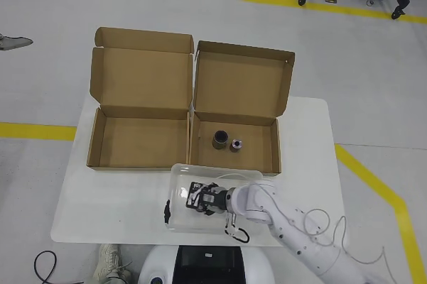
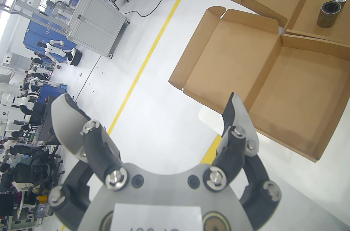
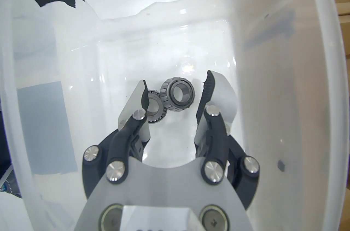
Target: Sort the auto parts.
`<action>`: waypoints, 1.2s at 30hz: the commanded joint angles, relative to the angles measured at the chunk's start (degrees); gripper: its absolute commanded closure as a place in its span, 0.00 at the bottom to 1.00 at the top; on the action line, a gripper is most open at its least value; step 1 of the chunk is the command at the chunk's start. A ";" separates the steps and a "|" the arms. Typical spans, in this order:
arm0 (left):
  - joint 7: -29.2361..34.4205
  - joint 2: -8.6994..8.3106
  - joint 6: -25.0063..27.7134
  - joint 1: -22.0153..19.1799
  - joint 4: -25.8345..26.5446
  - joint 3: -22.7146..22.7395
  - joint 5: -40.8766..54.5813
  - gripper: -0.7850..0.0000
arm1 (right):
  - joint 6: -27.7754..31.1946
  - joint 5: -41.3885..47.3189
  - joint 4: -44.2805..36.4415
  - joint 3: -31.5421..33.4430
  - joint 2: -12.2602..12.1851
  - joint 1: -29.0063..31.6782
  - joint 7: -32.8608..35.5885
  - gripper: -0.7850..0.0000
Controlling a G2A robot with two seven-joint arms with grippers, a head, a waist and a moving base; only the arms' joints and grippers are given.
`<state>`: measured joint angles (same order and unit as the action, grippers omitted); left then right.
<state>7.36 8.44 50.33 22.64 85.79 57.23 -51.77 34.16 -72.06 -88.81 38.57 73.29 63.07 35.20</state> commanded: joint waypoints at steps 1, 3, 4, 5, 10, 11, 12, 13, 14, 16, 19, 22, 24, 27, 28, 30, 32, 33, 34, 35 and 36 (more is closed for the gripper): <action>0.00 0.00 0.00 0.00 0.00 0.00 0.00 0.00 | -0.47 -0.12 0.32 -0.29 0.15 -0.19 0.29 0.52; 0.00 0.00 0.00 0.00 0.00 0.00 0.00 0.00 | -0.82 -0.27 0.62 -0.61 0.29 -0.40 0.71 0.51; 0.00 0.00 0.00 0.00 0.00 0.00 0.00 0.00 | -1.12 -0.44 0.75 -0.75 0.36 -0.51 1.08 0.52; 0.00 0.00 0.00 0.00 0.00 0.00 0.00 0.00 | -1.35 -0.42 0.81 -0.90 0.44 -0.57 1.29 0.52; 0.00 0.00 0.00 0.00 0.00 0.00 0.00 0.00 | -2.12 -0.48 1.27 -1.33 0.71 -0.92 2.27 0.63; 0.00 0.00 0.00 0.00 0.00 0.00 0.00 0.00 | -2.16 -0.45 1.32 -1.37 0.75 -0.96 2.30 0.71; 0.00 0.00 0.00 0.00 0.00 0.00 0.00 0.00 | -2.29 -0.46 1.36 -1.36 0.78 -0.98 2.26 0.80; 0.00 0.00 0.00 0.00 0.00 0.00 0.00 0.00 | -2.46 -0.38 1.42 -1.31 0.80 -0.96 2.16 0.89; 0.00 0.00 0.00 0.00 0.00 0.00 0.00 0.00 | -2.60 -0.40 1.49 -1.25 0.81 -0.96 2.18 0.98; 0.00 0.00 0.00 0.00 0.00 0.00 0.00 0.00 | -2.86 -0.47 1.46 -1.14 0.83 -0.93 2.11 1.00; 0.00 0.00 0.00 0.00 0.00 0.00 0.00 0.00 | -3.06 -0.64 1.06 -0.85 0.79 -0.81 1.66 1.00; 0.00 0.00 0.00 0.00 0.00 0.00 0.00 0.00 | -3.49 -1.13 0.30 -0.30 0.65 -0.49 0.95 1.00; 0.00 0.00 0.00 0.00 0.00 0.00 0.00 0.00 | -3.57 -1.49 -0.35 0.13 0.49 -0.16 0.65 1.00; 0.00 0.00 0.00 0.00 0.00 0.00 0.00 0.00 | -3.64 -1.85 -1.50 1.08 0.15 0.68 -0.44 1.00; 0.00 0.00 0.00 0.00 0.00 0.00 0.00 0.00 | -3.58 -1.86 -1.90 1.41 0.03 1.03 -0.82 1.00; 0.00 0.00 0.00 0.00 0.00 0.00 0.00 0.00 | -3.07 -1.57 -2.50 2.24 -0.27 1.81 -2.29 1.00; 0.00 0.00 0.00 0.00 0.00 0.00 0.00 0.00 | -2.37 -1.19 -2.89 3.21 -0.60 2.62 -3.98 1.00; 0.00 0.00 0.00 0.00 0.00 0.00 0.00 0.00 | -1.97 -0.80 -3.07 3.76 -0.78 3.08 -5.07 1.00; 0.00 0.00 0.00 0.00 0.00 0.00 0.00 0.00 | -1.63 -0.34 -3.22 4.40 -0.96 3.57 -6.24 1.00; 0.00 0.00 0.00 0.00 0.00 0.00 0.00 0.00 | -1.55 0.03 -3.35 5.10 -1.15 4.07 -7.23 1.00; 0.00 0.00 0.00 0.00 0.00 0.00 0.00 0.00 | -1.54 0.40 -3.52 5.79 -1.34 4.62 -8.14 1.00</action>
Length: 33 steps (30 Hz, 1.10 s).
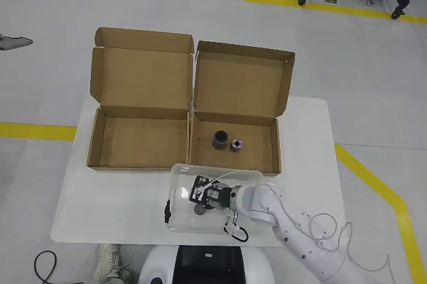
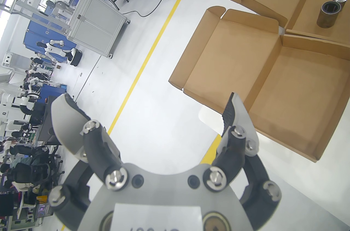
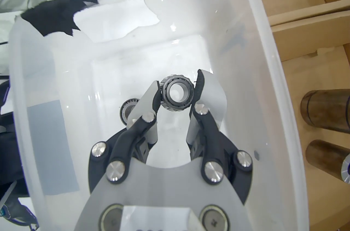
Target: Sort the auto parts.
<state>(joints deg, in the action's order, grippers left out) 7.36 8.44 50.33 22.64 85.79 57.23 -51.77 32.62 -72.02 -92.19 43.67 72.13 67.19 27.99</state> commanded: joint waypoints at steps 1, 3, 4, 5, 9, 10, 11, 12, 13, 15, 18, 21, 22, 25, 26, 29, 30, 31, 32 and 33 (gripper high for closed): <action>0.00 0.00 0.00 0.00 0.00 0.00 0.00 0.00 | 0.26 1.24 -0.33 1.37 -0.34 1.11 -2.15 1.00; 0.00 0.00 0.00 0.00 0.00 0.00 0.00 0.00 | 1.17 3.62 -0.34 2.96 -0.68 2.28 -5.18 1.00; 0.00 0.00 0.00 0.00 0.00 0.00 0.00 0.00 | 1.73 4.84 -0.28 3.70 -0.83 2.84 -6.84 1.00; 0.00 0.00 0.00 0.00 0.00 0.00 0.00 0.00 | 2.47 6.15 -0.06 4.43 -0.98 3.39 -8.56 1.00; 0.00 0.00 0.00 0.00 0.00 0.00 0.00 0.00 | 4.72 10.27 1.26 6.93 -1.49 5.09 -13.47 1.00; 0.00 0.00 0.00 0.00 0.00 0.00 0.00 0.00 | 5.46 11.31 1.52 7.36 -1.58 5.42 -14.53 1.00; 0.00 0.00 0.00 0.00 0.00 0.00 0.00 0.00 | 6.19 12.04 1.62 7.71 -1.66 5.66 -15.43 1.00; 0.00 0.00 0.00 0.00 0.00 0.00 0.00 0.00 | 7.20 12.78 1.57 7.95 -1.73 5.89 -16.54 1.00; 0.00 0.00 0.00 0.00 0.00 0.00 0.00 0.00 | 8.31 13.71 1.60 8.22 -1.78 6.14 -17.93 1.00; 0.00 0.00 0.00 0.00 0.00 0.00 0.00 0.00 | 10.68 14.96 1.68 8.72 -1.90 6.48 -20.65 1.00; 0.00 0.00 0.00 0.00 0.00 0.00 0.00 0.00 | 13.94 15.97 1.54 9.26 -2.03 6.76 -24.57 1.00; 0.00 0.00 0.00 0.00 0.00 0.00 0.00 0.00 | 16.18 15.94 0.99 9.75 -2.08 6.76 -28.15 1.00; 0.00 0.00 0.00 0.00 0.00 0.00 0.00 0.00 | 17.18 16.14 0.61 9.89 -2.07 6.66 -29.66 1.00; 0.00 0.00 0.00 0.00 0.00 0.00 0.00 0.00 | 19.18 15.89 -0.22 10.38 -1.99 5.95 -33.51 1.00; 0.00 0.00 0.00 0.00 0.00 0.00 0.00 0.00 | 19.51 15.89 -0.58 10.45 -1.91 5.68 -34.73 1.00; 0.00 0.00 0.00 0.00 0.00 0.00 0.00 0.00 | 20.25 15.69 -1.34 10.55 -1.64 4.59 -38.03 1.00; 0.00 0.00 0.00 0.00 0.00 0.00 0.00 0.00 | 20.40 15.73 -1.53 10.54 -1.53 4.19 -39.17 1.00; 0.00 0.00 0.00 0.00 0.00 0.00 0.00 0.00 | 20.71 15.76 -1.63 10.45 -1.41 3.75 -40.13 1.00; 0.00 0.00 0.00 0.00 0.00 0.00 0.00 0.00 | 20.82 15.78 -1.60 10.39 -1.28 3.22 -40.88 1.00; 0.00 0.00 0.00 0.00 0.00 0.00 0.00 0.00 | 20.94 15.61 -1.59 10.29 -1.17 2.54 -41.15 1.00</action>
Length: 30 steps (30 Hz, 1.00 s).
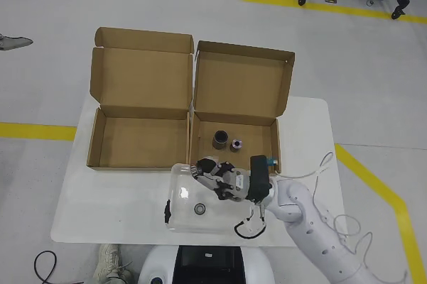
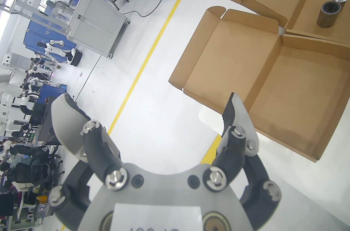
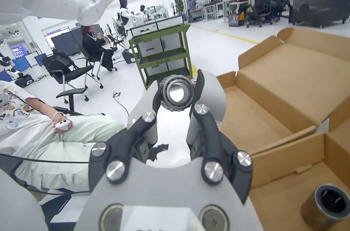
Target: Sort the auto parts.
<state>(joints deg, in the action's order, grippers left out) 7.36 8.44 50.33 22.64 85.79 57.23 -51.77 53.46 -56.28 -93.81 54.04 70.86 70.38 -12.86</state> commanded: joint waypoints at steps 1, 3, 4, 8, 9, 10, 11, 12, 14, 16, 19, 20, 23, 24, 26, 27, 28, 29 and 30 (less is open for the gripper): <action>0.00 0.00 0.00 0.00 0.00 0.00 0.00 0.00 | 0.03 -0.53 -0.07 -0.11 0.19 -1.51 -0.08 1.00; 0.00 0.00 0.00 0.00 0.00 0.00 0.00 0.00 | -0.96 -0.46 -0.55 0.00 0.40 -2.96 0.23 1.00; 0.00 0.00 0.00 0.00 0.00 0.00 0.00 0.00 | -1.04 -0.21 -0.99 -0.01 0.50 -3.73 0.39 1.00; 0.00 0.00 0.00 0.00 0.00 0.00 0.00 0.00 | -1.56 1.28 -2.39 0.09 0.91 -6.46 0.64 1.00; 0.00 0.00 0.00 0.00 0.00 0.00 0.00 0.00 | -1.58 1.65 -2.64 0.14 1.01 -7.05 0.48 1.00; 0.00 0.00 0.00 0.00 0.00 0.00 0.00 0.00 | -1.57 1.91 -2.87 0.14 1.11 -7.62 0.37 1.00; 0.00 0.00 0.00 0.00 0.00 0.00 0.00 0.00 | -1.68 2.11 -3.11 0.11 1.22 -8.14 0.21 1.00; 0.00 0.00 0.00 0.00 0.00 0.00 0.00 0.00 | -1.77 2.35 -3.33 0.05 1.34 -8.59 -0.13 1.00; 0.00 0.00 0.00 0.00 0.00 0.00 0.00 0.00 | -1.45 2.35 -3.31 -0.14 1.55 -9.28 -0.93 1.00; 0.00 0.00 0.00 0.00 0.00 0.00 0.00 0.00 | -1.49 1.90 -3.41 -0.23 1.72 -10.22 -0.82 1.00; 0.00 0.00 0.00 0.00 0.00 0.00 0.00 0.00 | -1.86 2.12 -3.87 -0.48 2.03 -11.56 -0.60 1.00; 0.00 0.00 0.00 0.00 0.00 0.00 0.00 0.00 | -2.07 2.29 -4.15 -0.49 2.12 -11.97 -0.58 1.00; 0.00 0.00 0.00 0.00 0.00 0.00 0.00 0.00 | -2.42 2.86 -4.84 -0.30 2.35 -12.94 -0.64 1.00; 0.00 0.00 0.00 0.00 0.00 0.00 0.00 0.00 | -2.45 2.91 -4.90 -0.27 2.41 -13.07 -0.78 1.00; 0.00 0.00 0.00 0.00 0.00 0.00 0.00 0.00 | -2.33 2.88 -5.14 -0.13 2.54 -13.50 -1.25 1.00; 0.00 0.00 0.00 0.00 0.00 0.00 0.00 0.00 | -2.30 3.01 -5.22 -0.06 2.61 -13.76 -1.49 1.00; 0.00 0.00 0.00 0.00 0.00 0.00 0.00 0.00 | -2.16 3.12 -5.28 -0.05 2.68 -14.07 -1.52 1.00; 0.00 0.00 0.00 0.00 0.00 0.00 0.00 0.00 | -2.11 3.28 -5.36 0.00 2.76 -14.40 -1.61 1.00; 0.00 0.00 0.00 0.00 0.00 0.00 0.00 0.00 | -2.17 3.44 -5.43 0.02 2.84 -14.73 -1.67 1.00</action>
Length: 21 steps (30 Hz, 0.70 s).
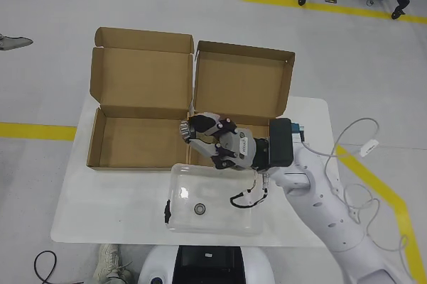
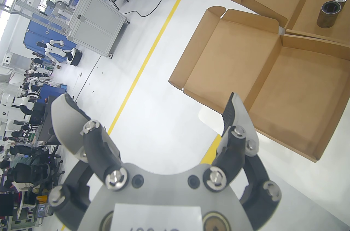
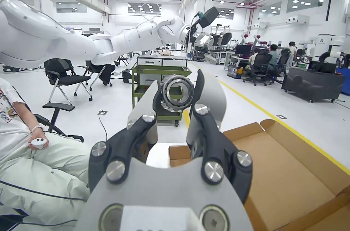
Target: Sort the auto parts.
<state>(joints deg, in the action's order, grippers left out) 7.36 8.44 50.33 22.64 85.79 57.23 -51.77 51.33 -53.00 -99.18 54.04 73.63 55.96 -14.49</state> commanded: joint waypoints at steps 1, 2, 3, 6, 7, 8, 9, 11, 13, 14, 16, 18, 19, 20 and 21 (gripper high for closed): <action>0.00 0.00 0.00 0.00 0.00 0.00 0.00 0.00 | -0.09 0.23 -0.11 0.01 0.15 -0.65 0.04 1.00; 0.00 0.00 0.00 0.00 0.00 0.00 0.00 0.00 | -0.15 0.40 -0.18 -0.03 0.24 -0.98 0.07 1.00; 0.00 0.00 0.00 0.00 0.00 0.00 0.00 0.00 | -0.22 0.50 -0.21 -0.07 0.33 -1.30 0.16 1.00; 0.00 0.00 0.00 0.00 0.00 0.00 0.00 0.00 | -0.76 0.62 -0.22 -0.15 0.57 -1.98 0.27 1.00; 0.00 0.00 0.00 0.00 0.00 0.00 0.00 0.00 | -0.94 0.60 -0.19 -0.20 0.65 -2.10 0.29 1.00; 0.00 0.00 0.00 0.00 0.00 0.00 0.00 0.00 | -1.11 0.54 -0.22 -0.21 0.72 -2.21 0.25 1.00; 0.00 0.00 0.00 0.00 0.00 0.00 0.00 0.00 | -1.33 0.50 -0.25 -0.19 0.79 -2.27 0.09 1.00; 0.00 0.00 0.00 0.00 0.00 0.00 0.00 0.00 | -1.72 0.28 -0.30 -0.18 0.92 -2.29 -0.21 1.00; 0.00 0.00 0.00 0.00 0.00 0.00 0.00 0.00 | -2.00 -0.26 -0.33 -0.05 1.01 -2.32 -0.25 1.00; 0.00 0.00 0.00 0.00 0.00 0.00 0.00 0.00 | -2.28 -0.71 -0.37 0.09 1.01 -2.28 0.08 1.00; 0.00 0.00 0.00 0.00 0.00 0.00 0.00 0.00 | -2.96 -1.07 -0.57 0.34 1.02 -1.97 0.71 1.00; 0.00 0.00 0.00 0.00 0.00 0.00 0.00 0.00 | -3.23 -0.94 -0.58 0.56 1.00 -1.53 1.22 1.00; 0.00 0.00 0.00 0.00 0.00 0.00 0.00 0.00 | -3.16 -0.82 -0.19 0.73 0.97 -1.30 1.46 1.00; 0.00 0.00 0.00 0.00 0.00 0.00 0.00 0.00 | -3.21 -0.84 0.21 0.93 0.93 -1.08 1.80 1.00; 0.00 0.00 0.00 0.00 0.00 0.00 0.00 0.00 | -3.10 -0.85 0.60 1.07 0.90 -0.86 2.05 1.00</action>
<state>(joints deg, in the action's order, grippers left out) 7.36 8.44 50.33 22.64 85.79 57.23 -51.77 48.13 -53.85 -99.00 54.97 74.56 54.91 -12.68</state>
